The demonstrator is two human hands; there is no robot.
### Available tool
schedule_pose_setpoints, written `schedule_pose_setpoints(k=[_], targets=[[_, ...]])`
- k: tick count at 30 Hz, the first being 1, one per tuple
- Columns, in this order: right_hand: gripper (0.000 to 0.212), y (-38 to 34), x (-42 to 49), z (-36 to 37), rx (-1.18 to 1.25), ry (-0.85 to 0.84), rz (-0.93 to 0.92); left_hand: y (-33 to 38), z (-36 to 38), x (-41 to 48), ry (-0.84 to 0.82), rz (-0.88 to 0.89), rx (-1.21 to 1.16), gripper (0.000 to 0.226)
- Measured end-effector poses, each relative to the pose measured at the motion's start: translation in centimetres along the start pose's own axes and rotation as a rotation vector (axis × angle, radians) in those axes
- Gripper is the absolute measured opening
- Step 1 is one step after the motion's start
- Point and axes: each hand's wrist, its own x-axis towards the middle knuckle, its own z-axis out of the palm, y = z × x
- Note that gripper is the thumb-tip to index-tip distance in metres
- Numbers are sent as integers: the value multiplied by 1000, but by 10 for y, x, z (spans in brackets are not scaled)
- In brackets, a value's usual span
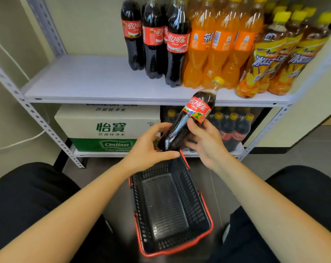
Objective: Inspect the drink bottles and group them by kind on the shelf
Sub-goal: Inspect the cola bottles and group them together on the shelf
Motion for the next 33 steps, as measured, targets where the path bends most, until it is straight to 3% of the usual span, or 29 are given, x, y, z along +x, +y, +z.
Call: schedule_pose_setpoints(k=[6,13,17,23,28,33], targets=[[50,0,-6,0,5,-80,37,5,3,-5,106,94,-80,63],[58,-7,-15,8,148,-52,72,12,2,-9,115,219,-128,71],[50,-6,-20,12,255,-32,91,15,0,-10,82,250,-142,74],[71,-7,-26,15,342,-30,128,19,-8,-5,51,219,-280,58],[70,-6,-28,12,365,-54,147,19,-10,-4,26,146,-519,35],[62,-5,-29,9,268,-76,83,18,-14,-4,24,88,-528,27]])
